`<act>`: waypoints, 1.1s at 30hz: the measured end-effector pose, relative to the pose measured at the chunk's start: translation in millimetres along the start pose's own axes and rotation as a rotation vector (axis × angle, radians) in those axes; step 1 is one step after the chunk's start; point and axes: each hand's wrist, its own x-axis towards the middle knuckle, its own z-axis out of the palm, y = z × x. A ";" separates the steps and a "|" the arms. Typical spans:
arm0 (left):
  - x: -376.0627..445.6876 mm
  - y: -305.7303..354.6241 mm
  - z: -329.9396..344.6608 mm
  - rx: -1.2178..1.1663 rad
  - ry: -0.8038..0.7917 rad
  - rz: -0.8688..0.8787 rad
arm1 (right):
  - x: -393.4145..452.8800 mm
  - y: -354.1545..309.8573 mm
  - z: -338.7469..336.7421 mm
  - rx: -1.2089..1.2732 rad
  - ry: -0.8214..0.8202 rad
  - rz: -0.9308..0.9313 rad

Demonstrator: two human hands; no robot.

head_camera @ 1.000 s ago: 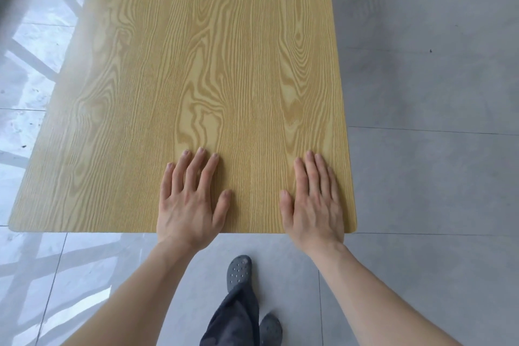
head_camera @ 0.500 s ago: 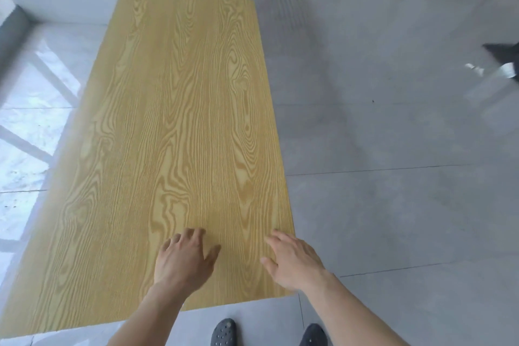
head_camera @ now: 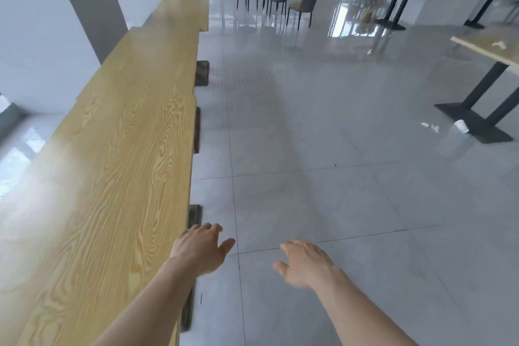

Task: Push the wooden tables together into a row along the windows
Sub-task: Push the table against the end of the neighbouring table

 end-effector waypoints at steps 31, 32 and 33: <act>500.5 28.6 -276.1 -0.173 0.208 -0.140 | 482.2 54.4 -419.5 -0.131 0.120 -0.197; 514.5 19.1 -280.0 -0.181 0.214 -0.158 | 501.6 46.3 -427.0 -0.141 0.116 -0.215; 529.1 9.2 -284.0 -0.188 0.221 -0.176 | 521.5 37.9 -435.1 -0.151 0.115 -0.234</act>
